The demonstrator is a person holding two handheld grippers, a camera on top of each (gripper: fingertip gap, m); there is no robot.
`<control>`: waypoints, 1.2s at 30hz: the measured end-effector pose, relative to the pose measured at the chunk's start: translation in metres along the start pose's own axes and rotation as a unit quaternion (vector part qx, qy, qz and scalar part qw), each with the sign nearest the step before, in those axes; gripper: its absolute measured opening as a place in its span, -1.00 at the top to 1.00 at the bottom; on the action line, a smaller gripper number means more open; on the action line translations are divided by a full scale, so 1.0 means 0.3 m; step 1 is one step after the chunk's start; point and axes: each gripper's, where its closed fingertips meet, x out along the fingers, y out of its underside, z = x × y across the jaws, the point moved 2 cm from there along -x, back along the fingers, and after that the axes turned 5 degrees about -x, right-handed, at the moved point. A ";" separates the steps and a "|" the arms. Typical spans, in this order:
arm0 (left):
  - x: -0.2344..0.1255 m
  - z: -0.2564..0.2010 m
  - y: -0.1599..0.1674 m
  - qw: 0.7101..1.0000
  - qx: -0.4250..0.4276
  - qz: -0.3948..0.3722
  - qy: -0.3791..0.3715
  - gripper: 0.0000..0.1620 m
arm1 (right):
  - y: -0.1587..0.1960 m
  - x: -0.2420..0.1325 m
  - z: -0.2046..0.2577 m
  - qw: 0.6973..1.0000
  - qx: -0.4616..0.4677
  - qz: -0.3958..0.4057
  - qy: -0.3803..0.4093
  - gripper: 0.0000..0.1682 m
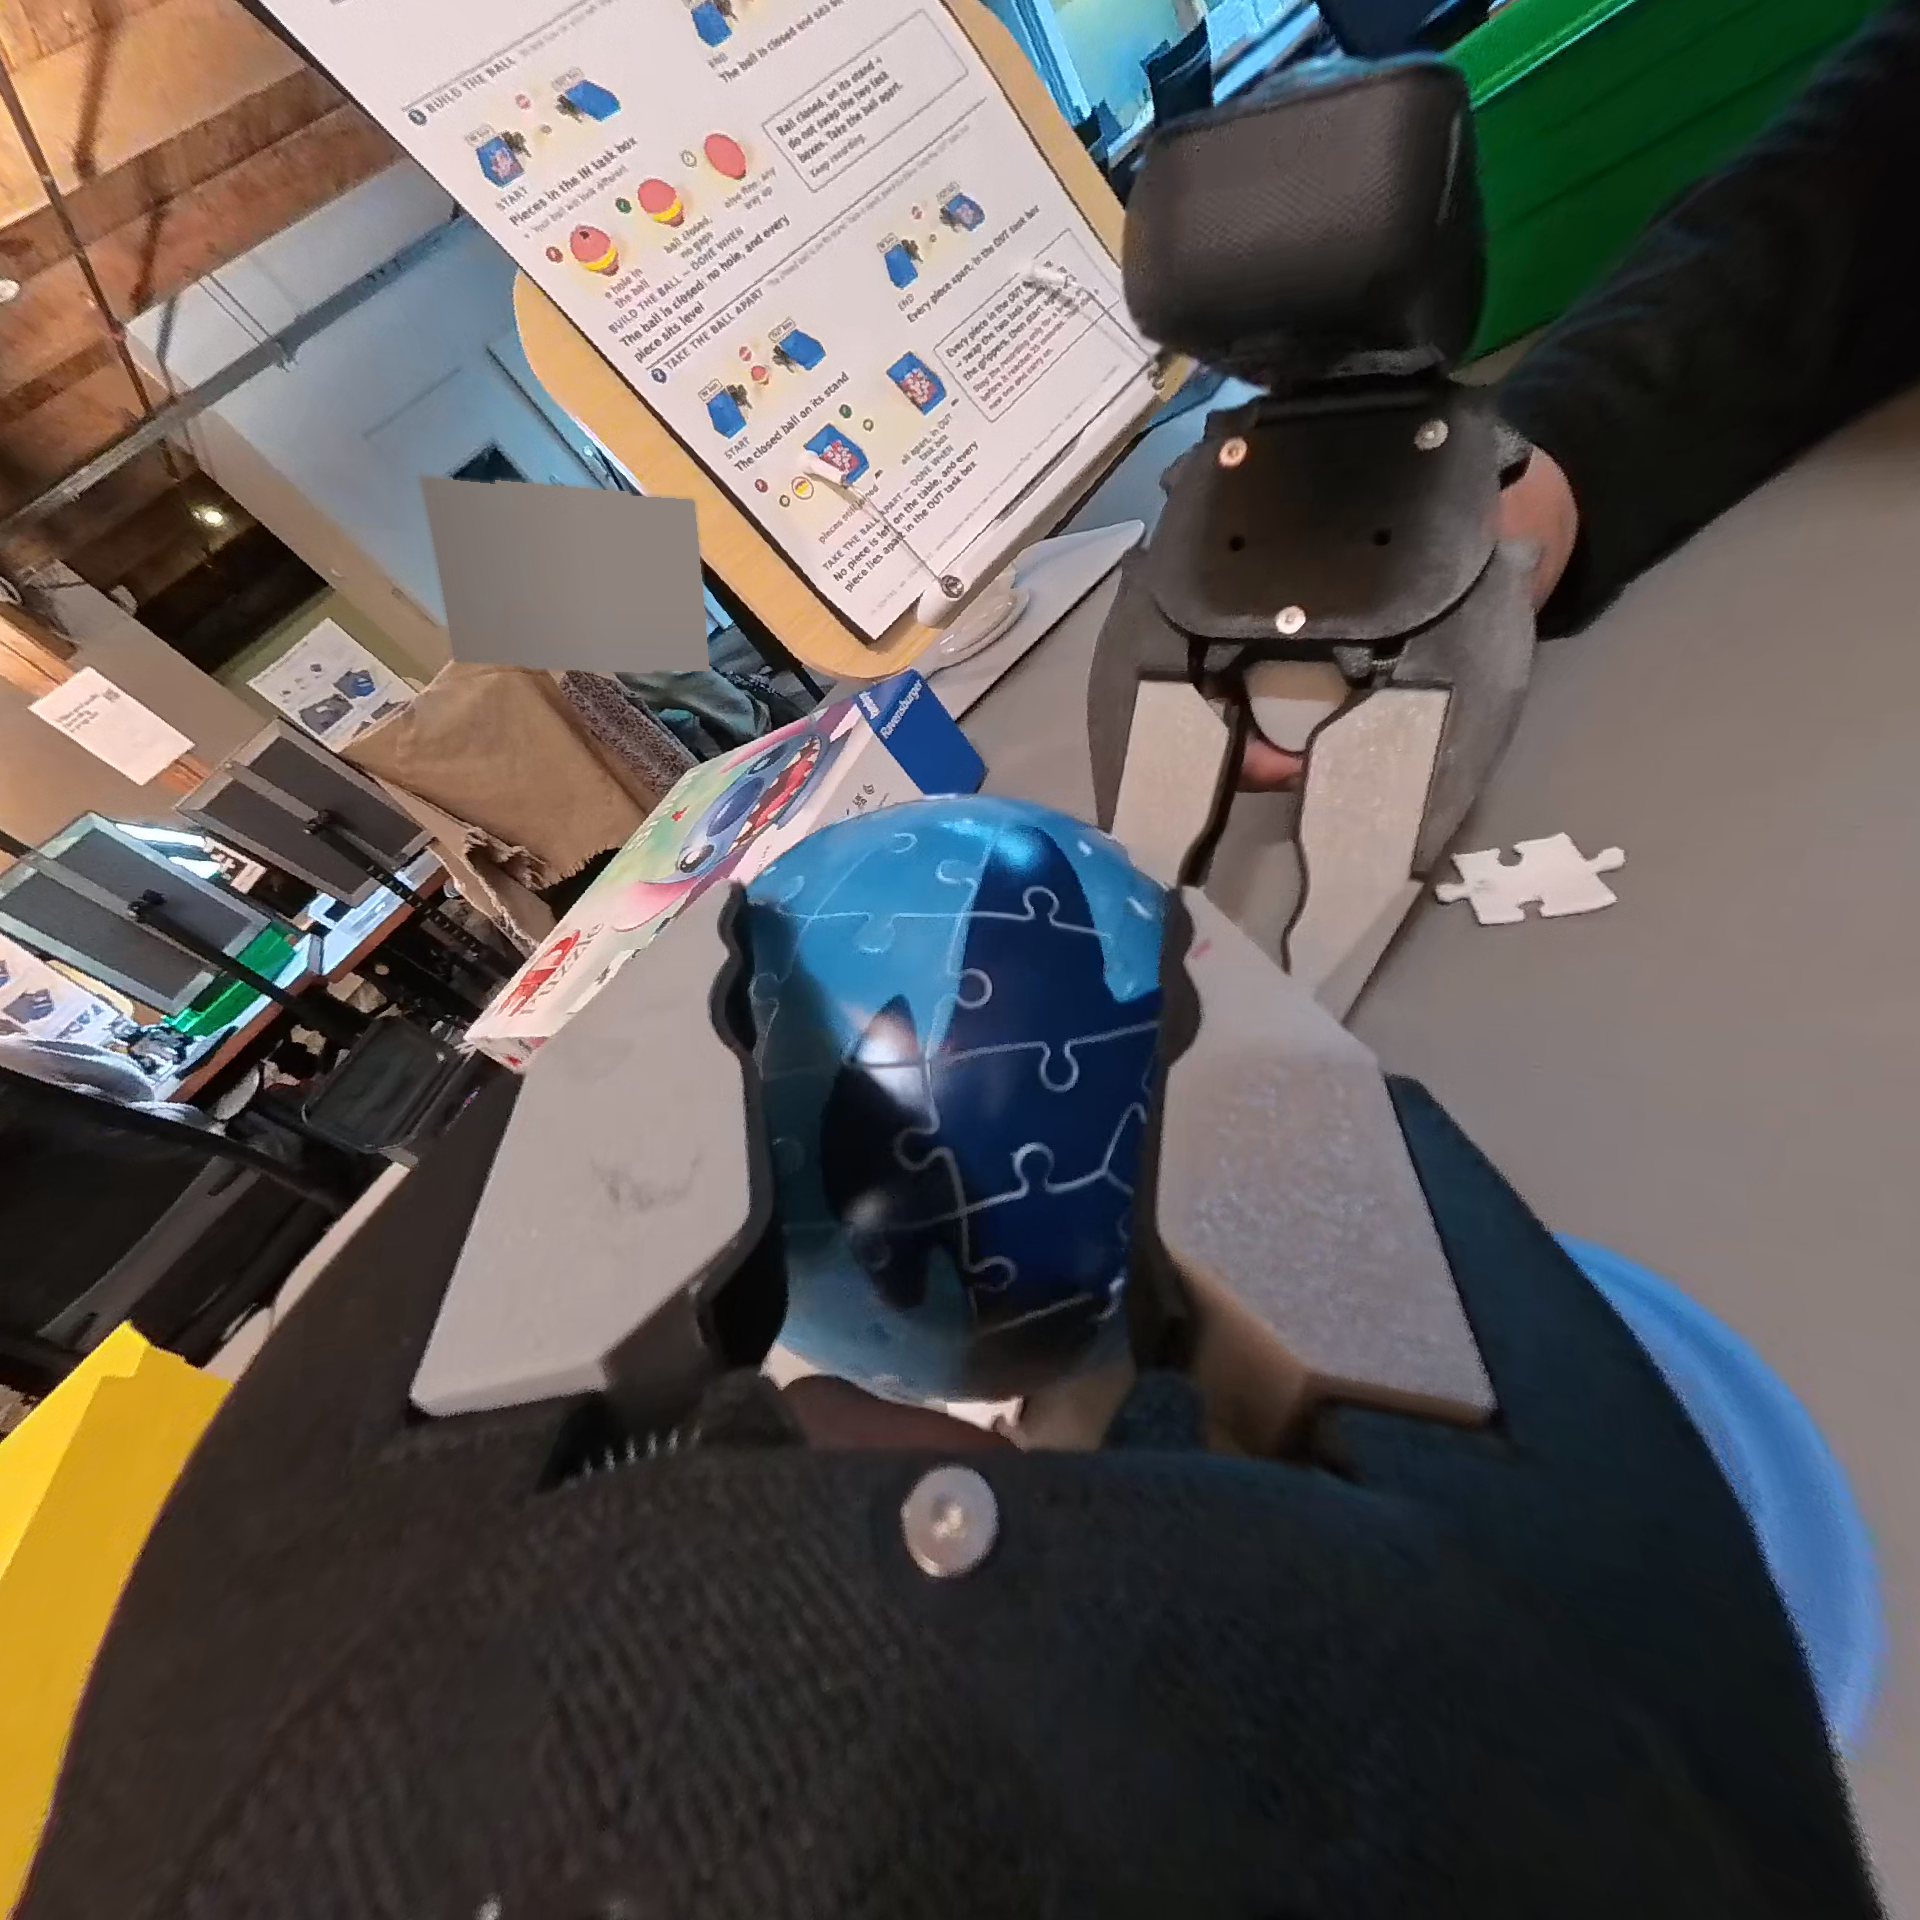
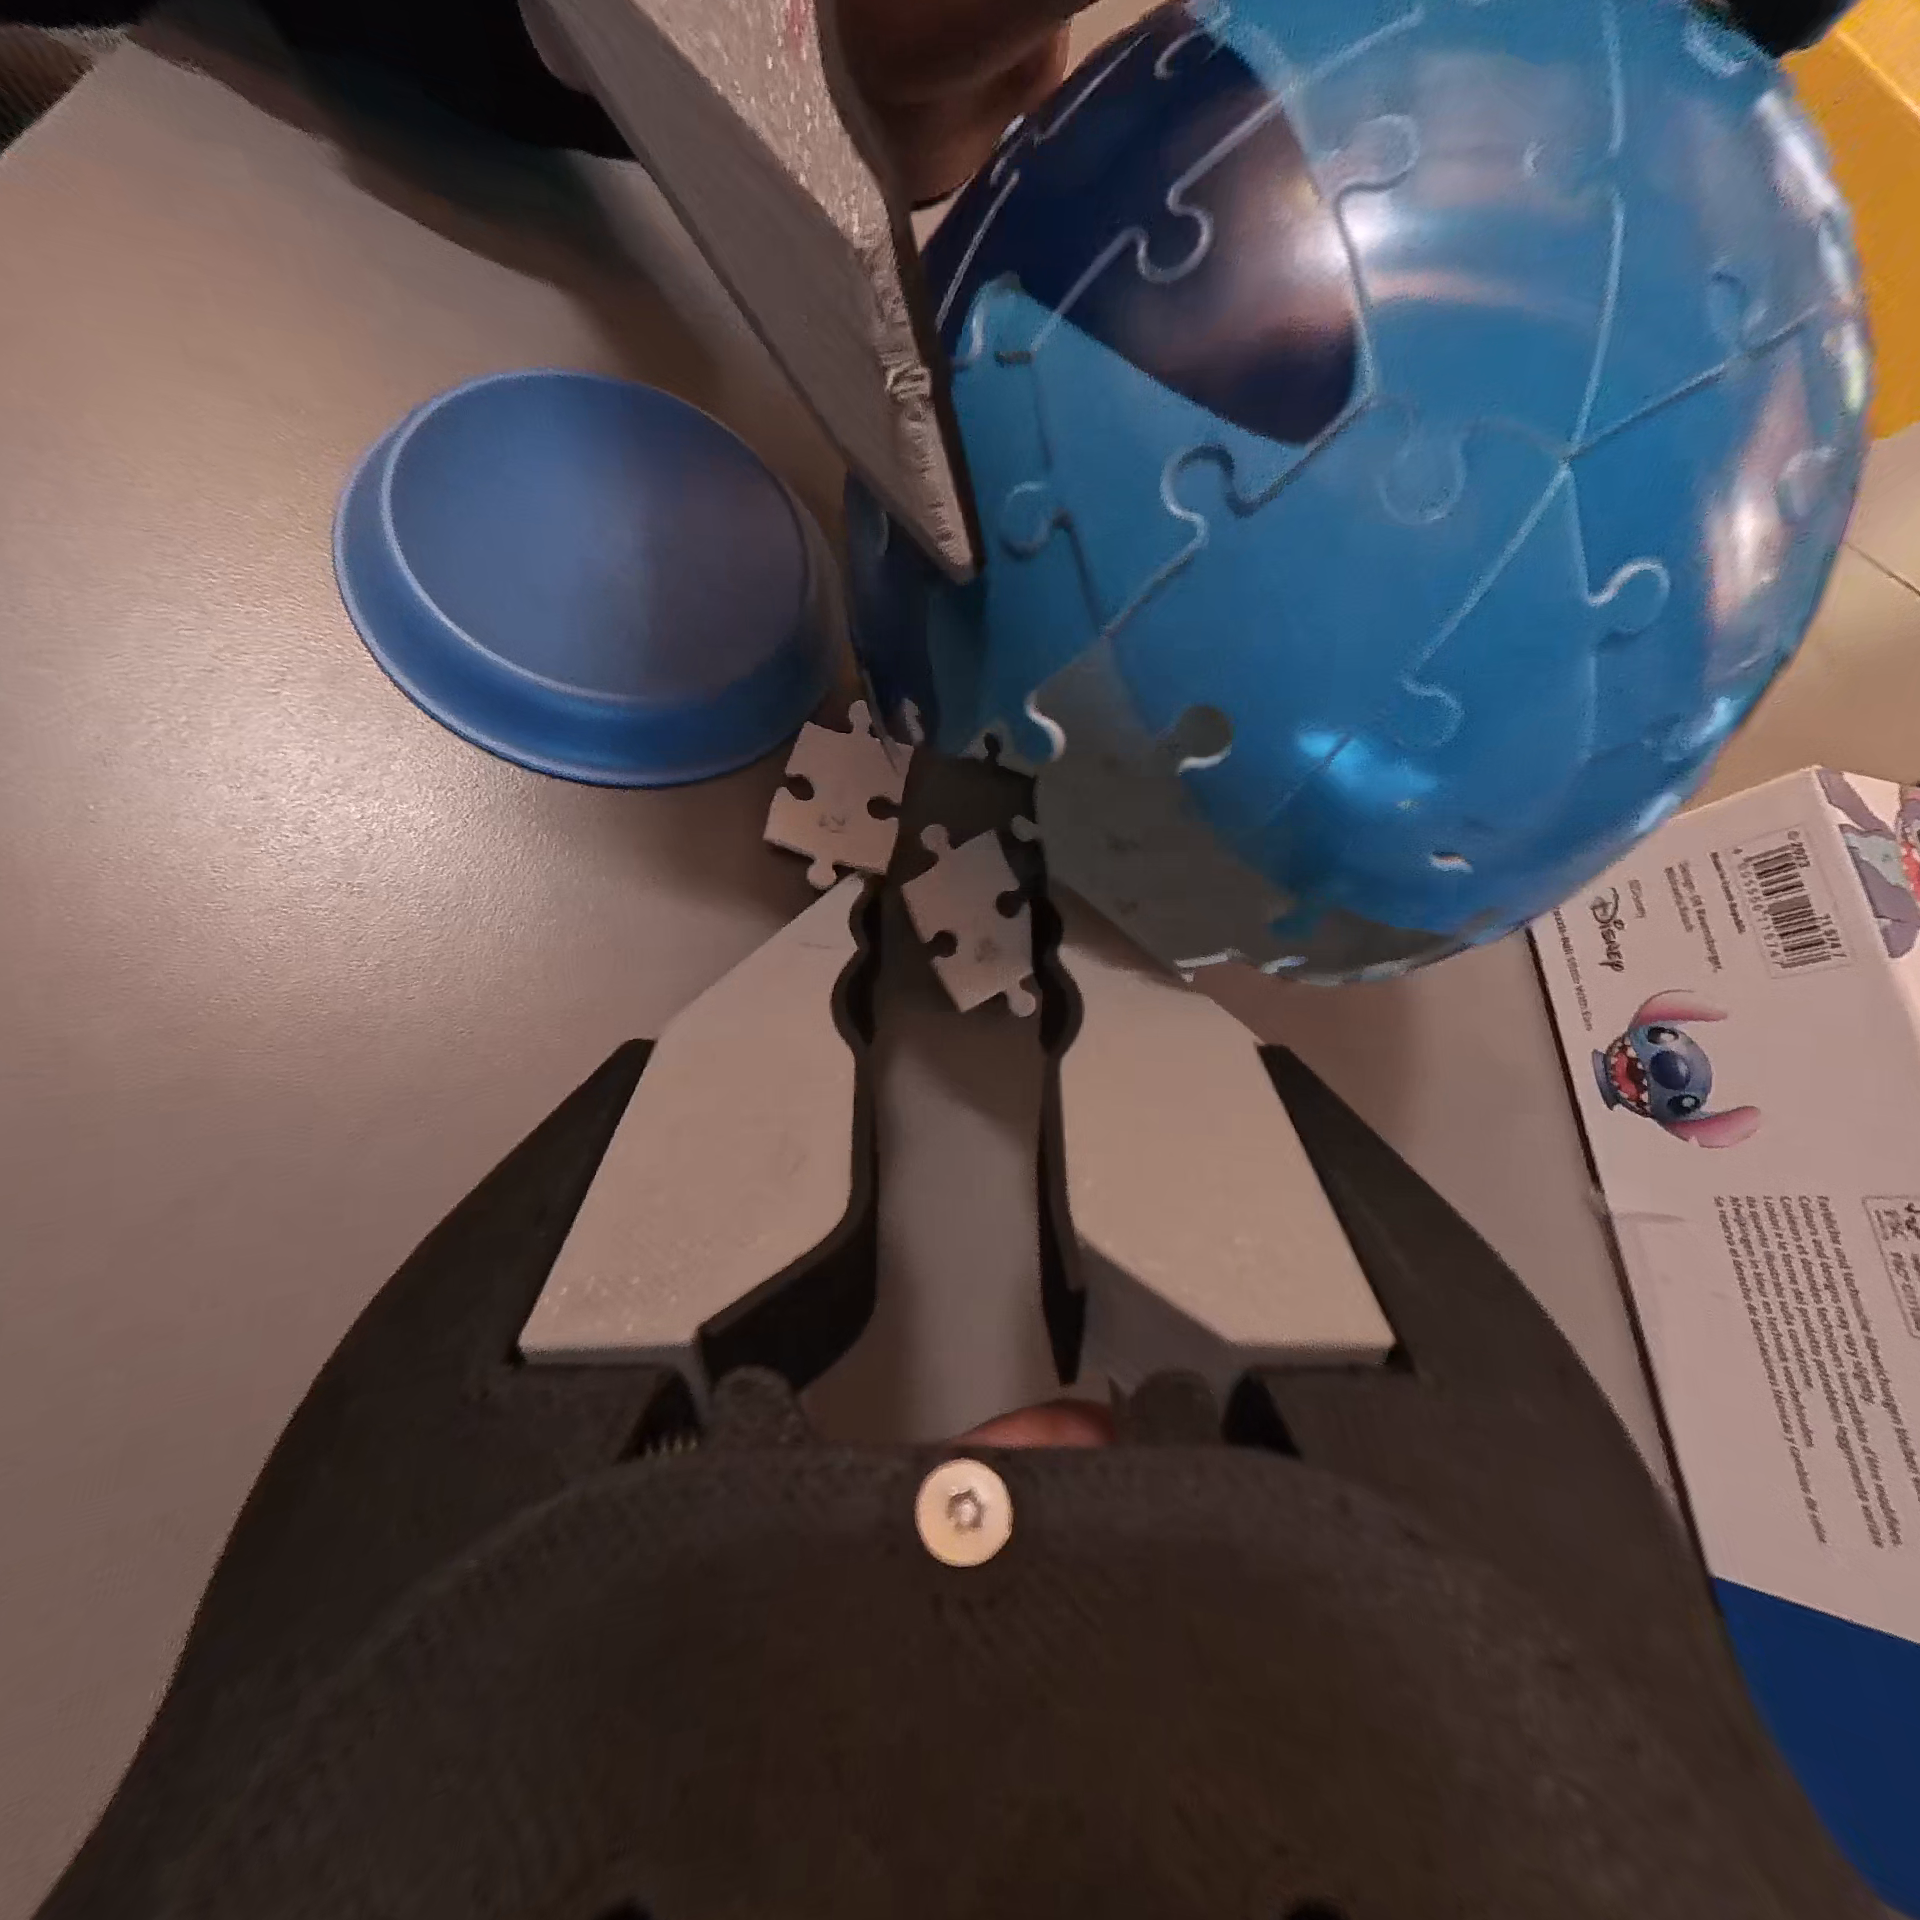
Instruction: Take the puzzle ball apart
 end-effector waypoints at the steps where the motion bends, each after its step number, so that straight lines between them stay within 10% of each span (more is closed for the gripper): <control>1: 0.001 0.000 0.001 1.000 0.002 0.002 0.000 0.04 | 0.001 -0.007 -0.003 1.000 0.001 -0.002 -0.001 0.68; 16: 0.006 0.004 0.005 1.000 0.014 -0.003 0.014 0.04 | 0.053 0.004 -0.009 0.993 0.053 0.001 -0.105 0.81; 36: 0.003 0.012 0.008 1.000 0.013 -0.005 0.018 0.06 | 0.010 -0.017 -0.006 0.999 -0.029 -0.012 -0.035 1.00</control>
